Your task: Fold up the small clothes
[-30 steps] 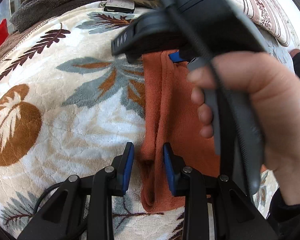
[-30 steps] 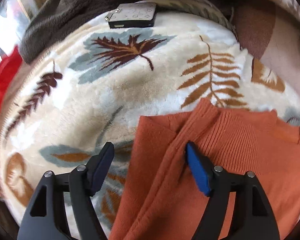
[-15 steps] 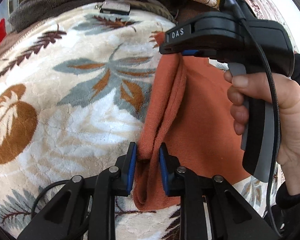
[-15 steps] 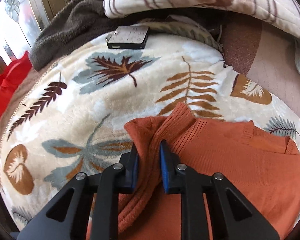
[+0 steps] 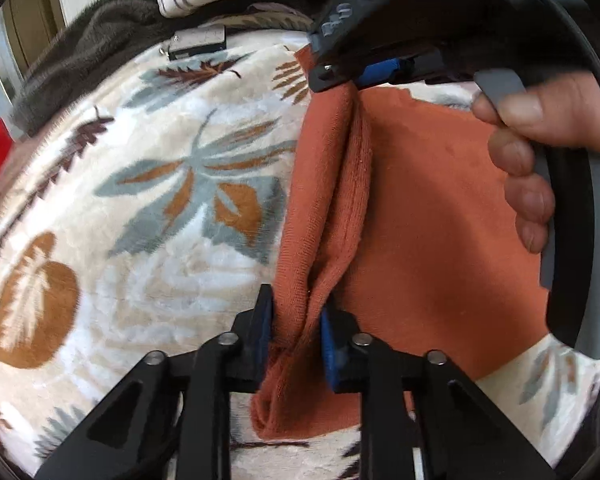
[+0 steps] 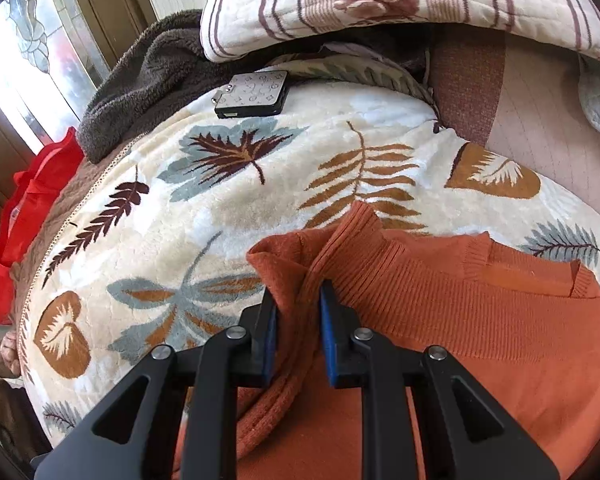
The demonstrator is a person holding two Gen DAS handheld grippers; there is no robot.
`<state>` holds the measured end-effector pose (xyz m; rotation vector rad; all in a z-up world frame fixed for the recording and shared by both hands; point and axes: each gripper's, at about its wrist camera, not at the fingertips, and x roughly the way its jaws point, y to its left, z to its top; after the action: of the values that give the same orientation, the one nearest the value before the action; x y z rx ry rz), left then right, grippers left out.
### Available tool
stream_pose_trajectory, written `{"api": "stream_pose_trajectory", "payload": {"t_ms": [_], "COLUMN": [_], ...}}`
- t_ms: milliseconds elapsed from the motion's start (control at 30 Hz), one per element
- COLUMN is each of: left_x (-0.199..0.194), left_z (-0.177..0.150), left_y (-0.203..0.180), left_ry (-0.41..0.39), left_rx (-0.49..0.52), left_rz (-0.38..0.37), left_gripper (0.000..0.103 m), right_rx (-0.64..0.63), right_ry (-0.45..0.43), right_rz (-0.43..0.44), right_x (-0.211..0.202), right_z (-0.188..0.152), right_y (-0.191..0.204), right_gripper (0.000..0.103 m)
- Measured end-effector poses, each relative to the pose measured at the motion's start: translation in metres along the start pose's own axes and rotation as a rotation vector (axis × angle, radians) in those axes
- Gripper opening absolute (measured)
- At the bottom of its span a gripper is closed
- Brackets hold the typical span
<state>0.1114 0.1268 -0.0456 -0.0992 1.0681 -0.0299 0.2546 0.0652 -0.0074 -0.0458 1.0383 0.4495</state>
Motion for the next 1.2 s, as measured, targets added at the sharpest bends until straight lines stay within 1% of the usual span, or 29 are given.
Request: {"api": "stream_pose_trajectory", "payload": {"t_ms": [67,200,333,433,567,667,767,1200], "left_x": [-0.002,-0.014,-0.028,-0.039,-0.051,-0.052,-0.05,-0.051], "left_z": [0.001,0.001,0.001,0.003,0.006,0.007,0.007,0.017], "left_y": [0.004,0.013,0.007,-0.008,-0.039,-0.061,-0.078,-0.131], "left_ry": [-0.003,-0.037,-0.061,-0.079,-0.103,-0.104,-0.102,-0.096], "left_rx": [-0.041,-0.111,-0.125,-0.097,-0.019,0.035,0.07,0.089], "left_rz": [-0.04,-0.133,-0.192,-0.204,-0.173,-0.145,-0.141,-0.224], "left_gripper": [0.017,0.016,0.016,0.016,0.016,0.016,0.016,0.015], "right_rx": [0.001,0.003,0.0,0.002,0.019,0.035,0.047,0.119], "right_ry": [-0.007,-0.025,-0.043,-0.061,-0.076,-0.081,-0.082,-0.117], "right_rz": [0.001,0.003,0.006,0.008,0.007,0.006,0.001,0.022], "right_x": [-0.004,-0.016,-0.03,-0.043,-0.055,-0.063,-0.071,-0.102], "right_z": [-0.001,-0.002,-0.003,-0.006,-0.009,-0.013,-0.017,-0.033], "right_y": [-0.001,-0.005,-0.011,-0.018,-0.034,-0.049,-0.067,-0.13], "right_gripper": [0.02,0.02,0.02,0.02,0.02,0.02,0.016,0.013]}}
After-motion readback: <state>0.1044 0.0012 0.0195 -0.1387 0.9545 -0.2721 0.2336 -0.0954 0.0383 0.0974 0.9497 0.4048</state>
